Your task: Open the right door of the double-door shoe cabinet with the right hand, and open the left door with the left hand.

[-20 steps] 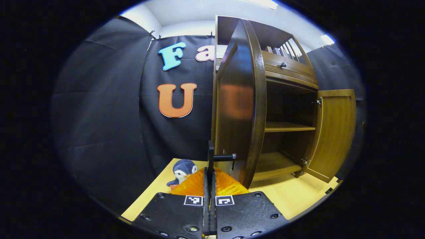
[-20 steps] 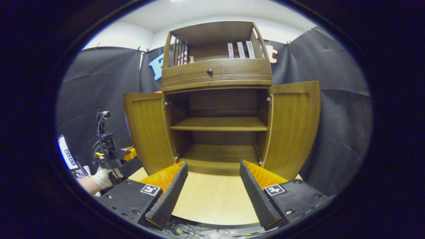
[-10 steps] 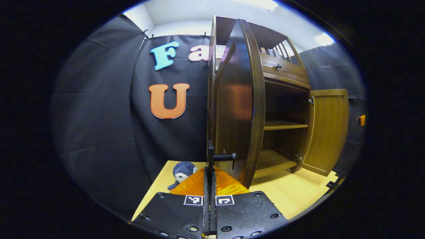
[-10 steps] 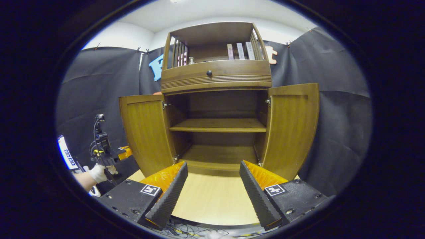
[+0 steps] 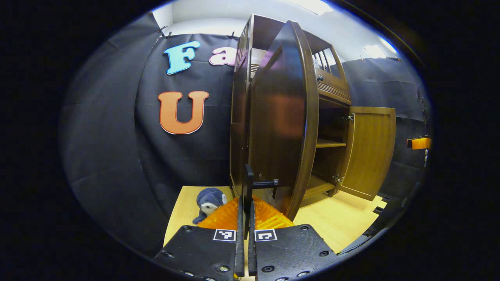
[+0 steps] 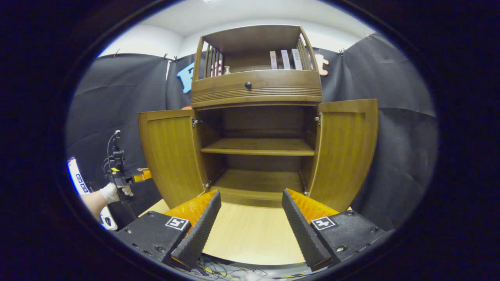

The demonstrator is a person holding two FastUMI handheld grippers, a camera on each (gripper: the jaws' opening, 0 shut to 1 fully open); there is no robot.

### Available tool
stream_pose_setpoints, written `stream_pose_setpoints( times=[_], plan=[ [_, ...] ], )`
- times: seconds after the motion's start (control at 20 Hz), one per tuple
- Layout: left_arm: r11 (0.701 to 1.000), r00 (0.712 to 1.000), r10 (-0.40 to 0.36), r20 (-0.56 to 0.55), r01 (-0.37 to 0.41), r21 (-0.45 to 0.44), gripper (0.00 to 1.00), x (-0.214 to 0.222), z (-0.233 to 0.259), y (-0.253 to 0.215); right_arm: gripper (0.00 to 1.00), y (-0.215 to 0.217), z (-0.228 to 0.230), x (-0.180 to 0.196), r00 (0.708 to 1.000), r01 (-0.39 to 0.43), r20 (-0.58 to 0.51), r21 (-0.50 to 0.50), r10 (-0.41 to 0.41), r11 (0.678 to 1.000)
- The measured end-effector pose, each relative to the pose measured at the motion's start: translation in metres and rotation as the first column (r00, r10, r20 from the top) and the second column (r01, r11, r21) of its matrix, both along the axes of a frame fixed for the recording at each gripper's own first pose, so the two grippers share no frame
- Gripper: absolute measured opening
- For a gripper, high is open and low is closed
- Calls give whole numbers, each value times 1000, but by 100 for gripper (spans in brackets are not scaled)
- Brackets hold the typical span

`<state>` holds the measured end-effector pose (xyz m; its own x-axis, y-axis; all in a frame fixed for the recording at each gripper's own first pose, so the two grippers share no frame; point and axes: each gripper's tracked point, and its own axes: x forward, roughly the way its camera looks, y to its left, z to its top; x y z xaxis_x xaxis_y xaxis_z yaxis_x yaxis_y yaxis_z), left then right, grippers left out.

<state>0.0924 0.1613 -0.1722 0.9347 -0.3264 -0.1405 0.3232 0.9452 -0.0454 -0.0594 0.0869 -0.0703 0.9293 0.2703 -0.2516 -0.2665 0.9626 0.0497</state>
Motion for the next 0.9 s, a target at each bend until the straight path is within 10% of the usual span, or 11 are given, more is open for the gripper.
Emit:
stream_pose_setpoints(
  times=[0.15, 0.4, 0.9],
  plan=[
    [1000, 1000, -12, -2, 12, 15, 14, -8, -4, 6, 100, 6, -2, 3, 1000, -17, -5, -14, 17, 1000],
    [998, 996, 61, -58, -60, 22, 98, -35, -18, 46, 100, 17, -9, 11, 998, -55, -13, -33, 55, 998],
    [929, 933, 360, 25, -361, 80, 94, -108, 56, 55, 99, 14, 4, 41, 995, -91, 32, -9, 92, 996]
  ],
)
